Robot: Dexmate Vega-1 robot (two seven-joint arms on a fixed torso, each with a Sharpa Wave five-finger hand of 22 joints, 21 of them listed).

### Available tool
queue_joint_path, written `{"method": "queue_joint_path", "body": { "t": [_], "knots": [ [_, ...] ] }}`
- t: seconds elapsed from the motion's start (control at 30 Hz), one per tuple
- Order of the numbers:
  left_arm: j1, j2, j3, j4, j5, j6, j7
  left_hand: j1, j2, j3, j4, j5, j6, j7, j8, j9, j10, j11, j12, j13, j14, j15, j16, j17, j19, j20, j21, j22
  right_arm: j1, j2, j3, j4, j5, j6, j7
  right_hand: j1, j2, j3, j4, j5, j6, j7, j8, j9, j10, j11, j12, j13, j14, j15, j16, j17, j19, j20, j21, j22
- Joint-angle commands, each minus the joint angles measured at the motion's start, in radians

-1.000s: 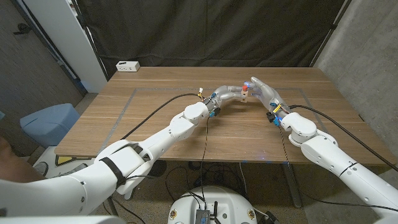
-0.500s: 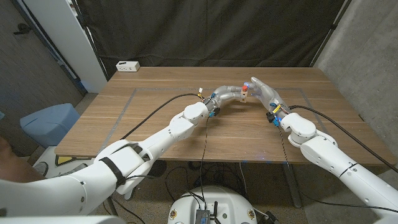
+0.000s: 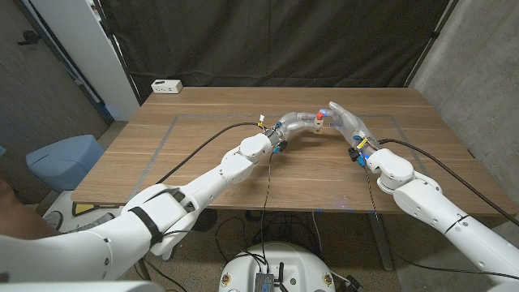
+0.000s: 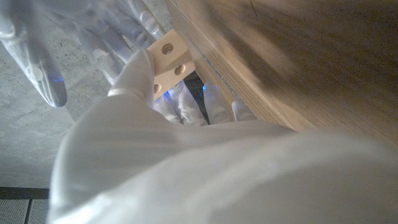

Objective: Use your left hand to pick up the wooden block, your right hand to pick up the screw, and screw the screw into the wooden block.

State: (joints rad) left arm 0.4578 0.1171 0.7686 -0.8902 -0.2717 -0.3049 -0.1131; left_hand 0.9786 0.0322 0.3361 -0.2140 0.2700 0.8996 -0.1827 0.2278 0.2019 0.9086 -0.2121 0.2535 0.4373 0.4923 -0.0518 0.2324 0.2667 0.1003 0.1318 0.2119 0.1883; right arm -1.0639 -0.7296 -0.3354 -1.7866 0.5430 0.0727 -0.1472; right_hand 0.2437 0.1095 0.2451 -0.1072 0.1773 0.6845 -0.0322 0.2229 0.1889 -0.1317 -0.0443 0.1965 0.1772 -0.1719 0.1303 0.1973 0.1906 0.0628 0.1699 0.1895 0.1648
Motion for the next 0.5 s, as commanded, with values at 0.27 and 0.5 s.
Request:
{"method": "queue_joint_path", "body": {
  "t": [0.27, 0.5],
  "knots": [
    [0.01, 0.005, 0.003, -0.023, 0.005, 0.006, 0.009, -0.073, 0.089, 0.063, 0.058, 0.003, 0.036, 0.022, 0.002, 0.006, 0.013, -0.003, 0.029, 0.157, 0.007, -0.053, 0.006, 0.004, 0.006, 0.005, 0.007, 0.002, -0.032, -0.004, 0.019, -0.021, -0.001, 0.004, -0.033, 0.002, 0.004, 0.011, -0.005, 0.002, 0.034, 0.002, 0.007, 0.003, 0.026, 0.004, 0.01, 0.001, -0.054, -0.003, 0.011, 0.0, 0.02, 0.005, 0.006, 0.005],
    [0.01, 0.008, 0.002, -0.025, 0.004, 0.006, 0.007, -0.072, 0.089, 0.064, 0.058, 0.003, 0.036, 0.022, 0.003, 0.006, 0.013, -0.003, 0.029, 0.156, 0.008, -0.053, 0.007, 0.004, 0.007, 0.005, 0.007, 0.002, -0.042, 0.004, 0.022, -0.026, -0.018, 0.016, -0.057, 0.007, 0.005, 0.016, -0.011, 0.002, 0.077, 0.01, 0.016, 0.003, 0.062, -0.003, 0.015, 0.001, -0.032, -0.005, 0.016, -0.001, 0.044, 0.003, 0.011, 0.005]
  ]
}}
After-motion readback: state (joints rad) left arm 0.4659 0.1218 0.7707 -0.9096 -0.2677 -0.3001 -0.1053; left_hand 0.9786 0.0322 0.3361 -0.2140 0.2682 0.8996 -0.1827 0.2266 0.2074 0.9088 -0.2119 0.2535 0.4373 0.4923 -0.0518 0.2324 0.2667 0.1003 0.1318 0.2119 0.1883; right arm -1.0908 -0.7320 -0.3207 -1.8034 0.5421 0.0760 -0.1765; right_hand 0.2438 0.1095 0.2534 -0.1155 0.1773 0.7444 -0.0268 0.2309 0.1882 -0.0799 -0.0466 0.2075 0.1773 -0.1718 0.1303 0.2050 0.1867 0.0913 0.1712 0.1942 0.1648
